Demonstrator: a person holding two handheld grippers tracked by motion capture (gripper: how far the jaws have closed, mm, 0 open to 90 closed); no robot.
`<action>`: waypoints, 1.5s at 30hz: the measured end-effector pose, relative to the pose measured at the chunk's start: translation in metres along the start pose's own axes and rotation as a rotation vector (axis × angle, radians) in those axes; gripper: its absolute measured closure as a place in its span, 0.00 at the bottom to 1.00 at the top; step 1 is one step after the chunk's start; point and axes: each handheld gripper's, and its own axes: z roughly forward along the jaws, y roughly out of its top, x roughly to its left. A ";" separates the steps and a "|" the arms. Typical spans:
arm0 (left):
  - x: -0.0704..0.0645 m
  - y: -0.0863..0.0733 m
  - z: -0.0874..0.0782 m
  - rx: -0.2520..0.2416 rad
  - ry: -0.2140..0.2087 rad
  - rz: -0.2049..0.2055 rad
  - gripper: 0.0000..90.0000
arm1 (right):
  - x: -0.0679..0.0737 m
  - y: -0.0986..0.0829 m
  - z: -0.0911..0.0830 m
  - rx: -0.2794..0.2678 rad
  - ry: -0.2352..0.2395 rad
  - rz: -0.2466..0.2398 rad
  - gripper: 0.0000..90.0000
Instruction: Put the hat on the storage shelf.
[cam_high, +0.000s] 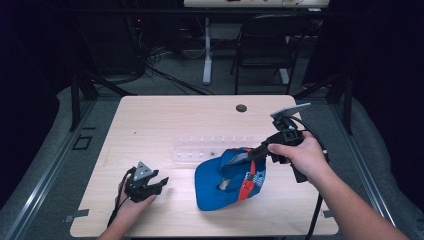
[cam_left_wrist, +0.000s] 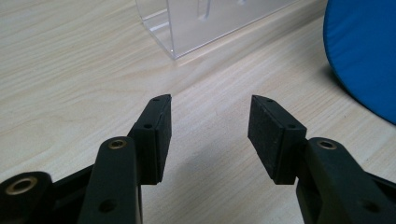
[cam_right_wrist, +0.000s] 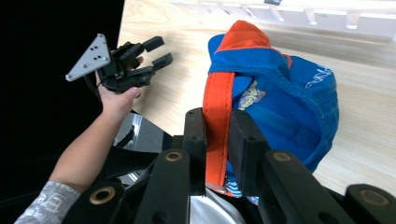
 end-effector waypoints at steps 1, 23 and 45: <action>0.000 0.000 0.000 -0.001 0.000 0.001 0.56 | 0.000 0.002 0.000 0.012 0.034 0.005 0.87; 0.000 0.000 -0.001 -0.001 -0.004 0.003 0.56 | 0.011 0.010 0.004 -0.033 0.239 0.032 0.87; -0.007 0.001 -0.001 -0.011 -0.017 0.020 0.56 | 0.011 0.015 -0.014 -0.102 0.327 0.055 0.87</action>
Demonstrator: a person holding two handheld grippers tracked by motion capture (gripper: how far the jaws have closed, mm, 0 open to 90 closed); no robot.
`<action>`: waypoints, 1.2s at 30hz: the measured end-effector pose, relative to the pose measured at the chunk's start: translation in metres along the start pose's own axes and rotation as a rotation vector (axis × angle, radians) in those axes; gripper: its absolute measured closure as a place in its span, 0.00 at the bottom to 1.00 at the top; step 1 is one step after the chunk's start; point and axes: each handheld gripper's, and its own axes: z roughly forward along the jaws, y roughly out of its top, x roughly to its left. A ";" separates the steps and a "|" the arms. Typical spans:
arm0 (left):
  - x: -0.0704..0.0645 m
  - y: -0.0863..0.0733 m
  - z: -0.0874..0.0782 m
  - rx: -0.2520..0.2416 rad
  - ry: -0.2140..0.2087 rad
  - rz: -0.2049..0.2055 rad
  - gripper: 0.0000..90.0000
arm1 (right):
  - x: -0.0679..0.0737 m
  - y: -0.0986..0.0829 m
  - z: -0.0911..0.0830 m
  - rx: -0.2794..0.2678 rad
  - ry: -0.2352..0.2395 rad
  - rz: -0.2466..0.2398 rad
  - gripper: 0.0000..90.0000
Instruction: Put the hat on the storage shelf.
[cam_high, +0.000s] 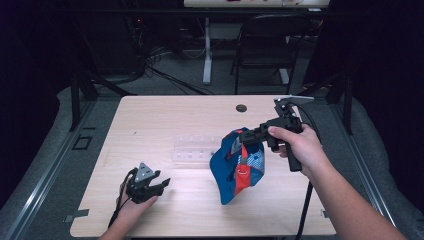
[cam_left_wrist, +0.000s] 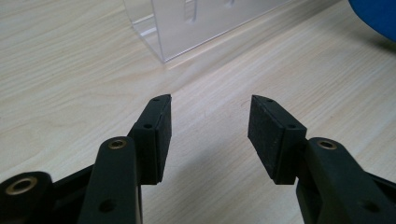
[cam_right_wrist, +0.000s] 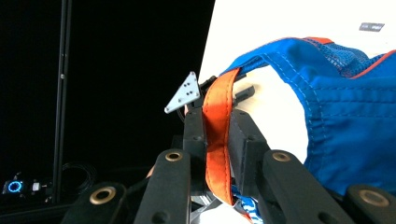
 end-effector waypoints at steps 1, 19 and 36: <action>-0.001 0.000 0.000 -0.002 -0.004 -0.001 0.56 | 0.000 0.000 -0.001 0.000 0.000 -0.002 0.87; -0.015 0.005 -0.001 -0.023 -0.032 0.033 0.55 | 0.014 0.016 -0.004 -0.059 0.060 -0.009 0.87; -0.026 0.012 -0.004 -0.070 -0.104 0.045 0.55 | 0.027 0.037 -0.010 -0.126 0.080 -0.013 0.87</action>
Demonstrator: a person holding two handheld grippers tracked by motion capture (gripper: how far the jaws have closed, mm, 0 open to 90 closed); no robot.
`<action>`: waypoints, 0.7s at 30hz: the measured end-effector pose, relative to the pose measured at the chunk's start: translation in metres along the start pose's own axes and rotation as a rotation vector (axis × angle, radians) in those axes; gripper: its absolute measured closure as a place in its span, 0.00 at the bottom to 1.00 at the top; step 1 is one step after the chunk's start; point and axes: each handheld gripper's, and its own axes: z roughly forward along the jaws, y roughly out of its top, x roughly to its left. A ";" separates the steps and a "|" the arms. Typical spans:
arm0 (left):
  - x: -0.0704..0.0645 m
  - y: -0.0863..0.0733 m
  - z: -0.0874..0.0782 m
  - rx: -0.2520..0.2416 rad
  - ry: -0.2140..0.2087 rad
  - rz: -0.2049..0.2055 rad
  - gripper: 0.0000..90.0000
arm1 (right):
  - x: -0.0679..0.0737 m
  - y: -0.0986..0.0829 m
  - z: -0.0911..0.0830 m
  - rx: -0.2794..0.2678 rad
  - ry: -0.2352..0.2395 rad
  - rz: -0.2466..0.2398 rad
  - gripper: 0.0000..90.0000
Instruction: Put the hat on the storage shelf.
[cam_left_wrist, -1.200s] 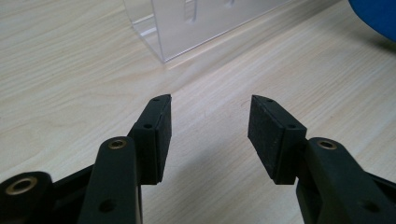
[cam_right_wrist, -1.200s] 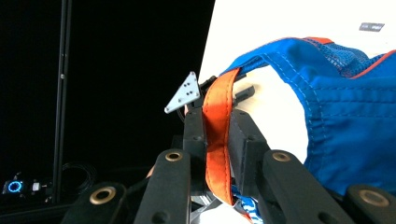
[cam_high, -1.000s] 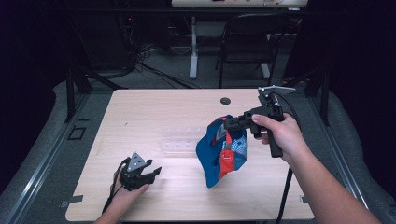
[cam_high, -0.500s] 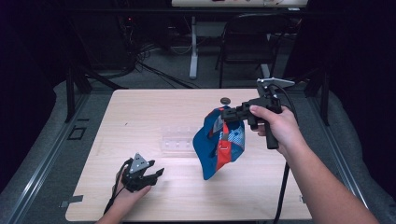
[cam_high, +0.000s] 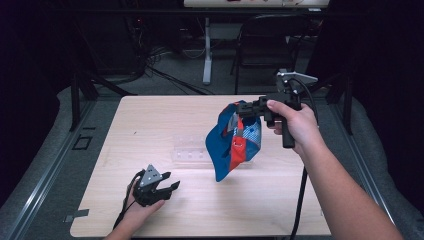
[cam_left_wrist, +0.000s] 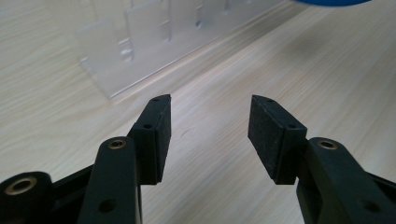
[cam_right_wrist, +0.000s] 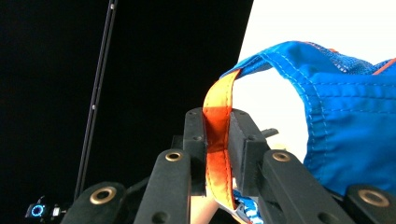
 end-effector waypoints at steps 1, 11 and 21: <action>-0.003 0.003 0.000 -0.009 -0.011 0.005 0.55 | 0.000 0.000 0.000 0.000 0.000 0.000 0.87; -0.047 0.043 0.006 -0.103 -0.084 0.125 0.57 | 0.000 0.008 0.004 -0.032 -0.006 0.004 0.87; -0.072 0.065 0.024 -0.135 -0.132 0.133 0.63 | -0.001 0.011 0.008 -0.039 -0.006 0.005 0.87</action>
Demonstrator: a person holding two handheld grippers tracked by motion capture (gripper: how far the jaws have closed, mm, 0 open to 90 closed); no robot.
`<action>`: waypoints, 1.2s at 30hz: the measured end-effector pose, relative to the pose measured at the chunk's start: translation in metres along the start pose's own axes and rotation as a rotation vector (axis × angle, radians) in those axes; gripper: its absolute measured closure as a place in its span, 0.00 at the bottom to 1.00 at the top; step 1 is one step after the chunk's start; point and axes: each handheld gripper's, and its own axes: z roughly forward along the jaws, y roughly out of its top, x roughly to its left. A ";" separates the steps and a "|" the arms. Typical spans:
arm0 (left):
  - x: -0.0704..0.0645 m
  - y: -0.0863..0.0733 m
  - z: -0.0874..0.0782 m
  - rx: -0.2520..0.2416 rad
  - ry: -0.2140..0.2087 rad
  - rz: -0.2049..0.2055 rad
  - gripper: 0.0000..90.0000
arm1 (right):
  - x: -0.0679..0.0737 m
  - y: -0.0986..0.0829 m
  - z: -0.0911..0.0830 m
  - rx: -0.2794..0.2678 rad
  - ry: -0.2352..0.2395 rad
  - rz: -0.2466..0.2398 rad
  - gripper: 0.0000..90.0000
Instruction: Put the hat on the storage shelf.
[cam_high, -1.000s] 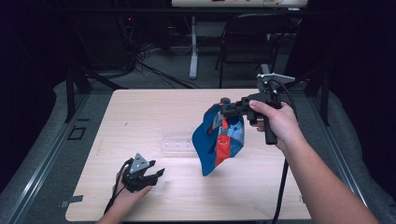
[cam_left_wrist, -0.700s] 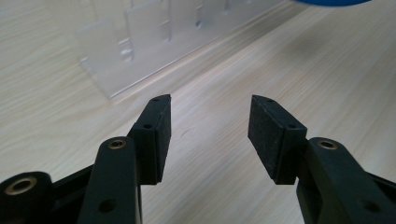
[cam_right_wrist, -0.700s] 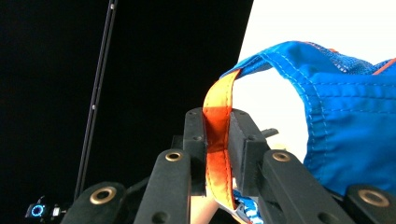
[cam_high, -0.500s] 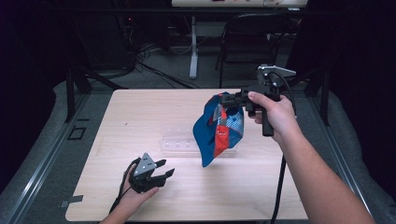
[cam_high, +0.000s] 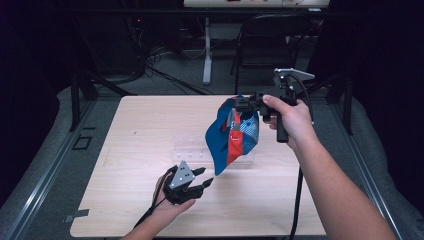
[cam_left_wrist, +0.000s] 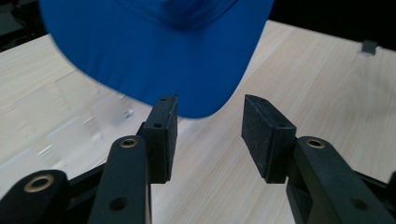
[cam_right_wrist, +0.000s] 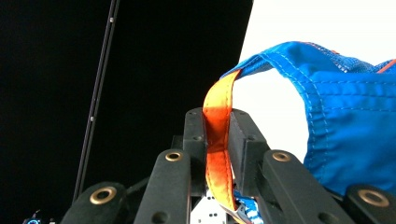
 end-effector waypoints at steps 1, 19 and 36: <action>-0.002 0.002 0.003 0.003 -0.002 0.002 0.64 | 0.000 0.000 0.001 0.001 0.000 0.000 0.87; -0.008 0.004 0.016 0.046 0.079 0.074 0.93 | 0.002 -0.005 0.005 0.020 0.005 -0.011 0.87; 0.019 0.006 0.008 0.010 0.165 0.044 0.98 | -0.002 -0.006 0.013 0.032 0.011 -0.014 0.87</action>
